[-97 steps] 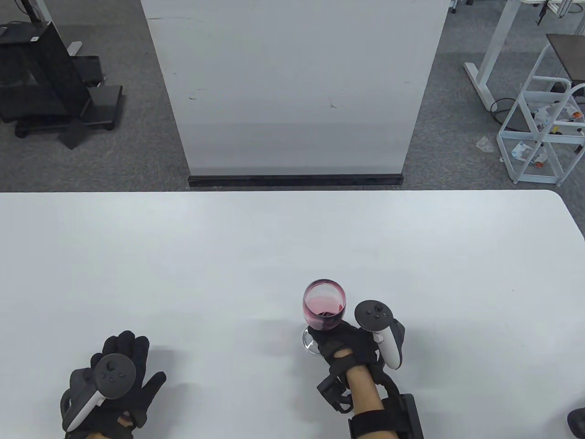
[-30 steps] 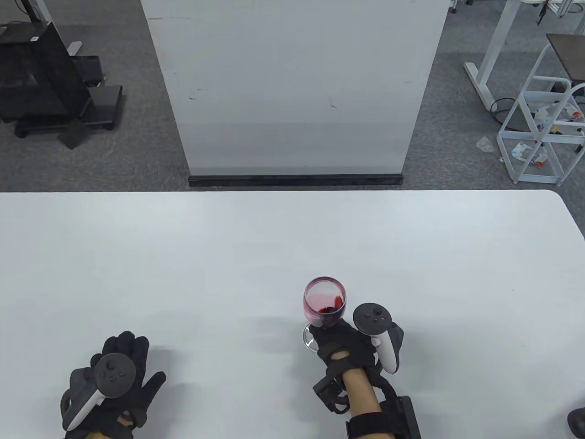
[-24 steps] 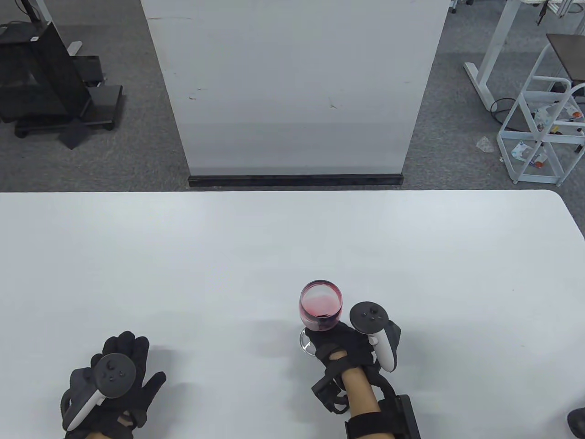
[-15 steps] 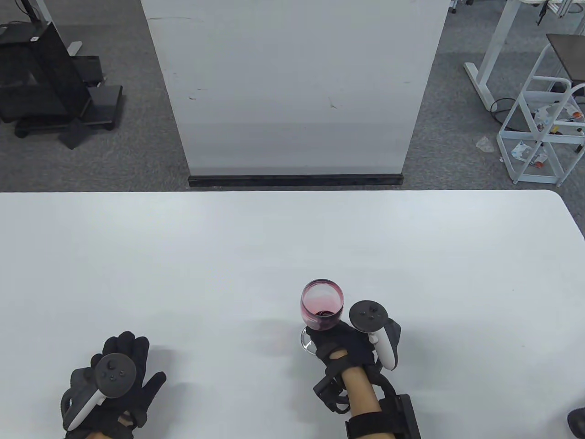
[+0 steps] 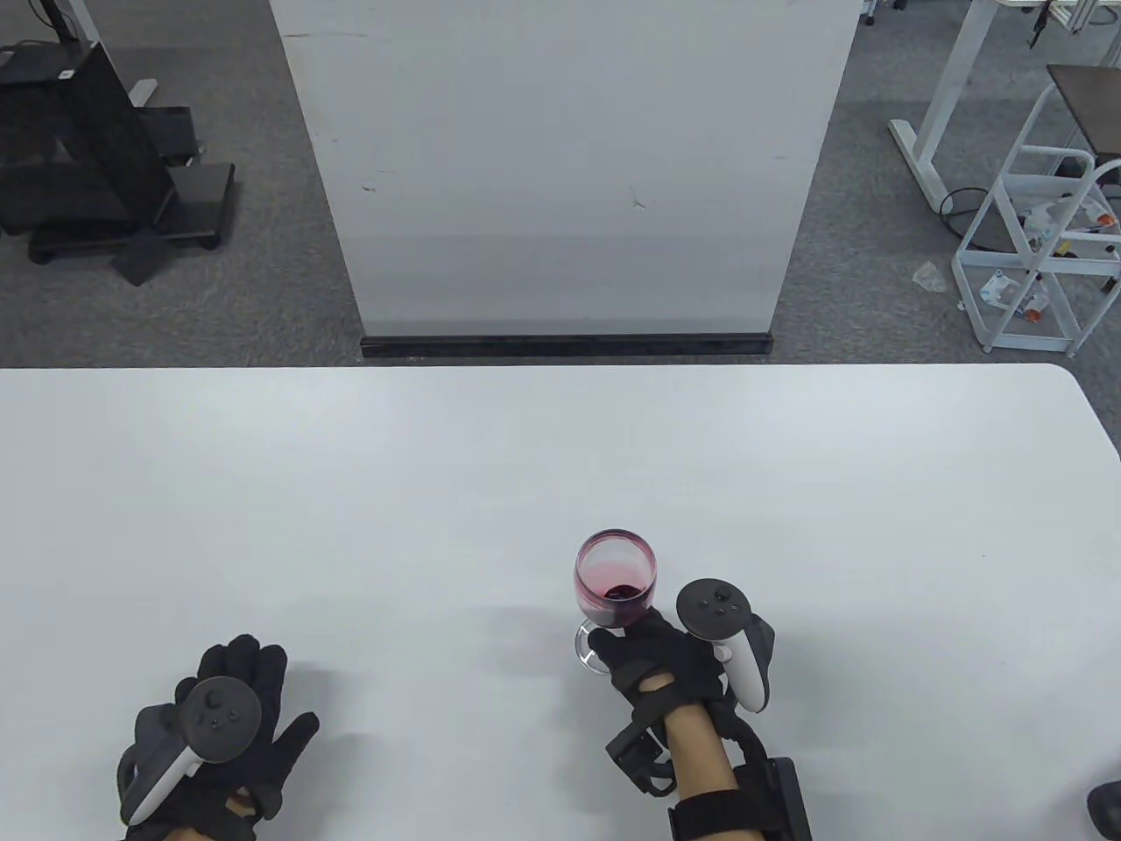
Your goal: Shake wine glass on table
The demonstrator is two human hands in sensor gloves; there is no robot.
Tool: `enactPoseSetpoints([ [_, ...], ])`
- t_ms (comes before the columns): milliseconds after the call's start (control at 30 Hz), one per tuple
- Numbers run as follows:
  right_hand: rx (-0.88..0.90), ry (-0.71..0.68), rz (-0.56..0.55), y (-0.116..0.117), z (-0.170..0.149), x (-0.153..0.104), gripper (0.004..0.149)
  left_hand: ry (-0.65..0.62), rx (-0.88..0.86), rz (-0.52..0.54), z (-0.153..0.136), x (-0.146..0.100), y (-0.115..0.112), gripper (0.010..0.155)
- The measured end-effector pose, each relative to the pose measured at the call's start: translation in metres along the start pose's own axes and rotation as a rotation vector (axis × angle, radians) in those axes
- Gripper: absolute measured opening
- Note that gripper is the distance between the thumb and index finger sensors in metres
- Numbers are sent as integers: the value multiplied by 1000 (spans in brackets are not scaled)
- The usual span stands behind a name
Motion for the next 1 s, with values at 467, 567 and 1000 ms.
enactPoseSetpoints([
  [467, -322, -137, -236, -89, 0, -53, 61, 1, -5, -5, 0, 0, 0, 79],
  [567, -472, -218, -353, -106, -7, -69, 60, 2, -8, -4, 0, 0, 0, 79],
  [1000, -825, -324, -485, -119, -41, -108, 61, 10, -6, -5, 0, 0, 0, 80],
])
Point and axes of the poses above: the tracker on the back of each hand, its own z axis roughly to the thumb side, its own x axis roughly from the wrist to the fingertips, y = z × x, the point moved 3 cm from there along x, roughly from the wrist to the fingertips, and after that the axes turned 6 degrees about -z, right-handed, at the moved point
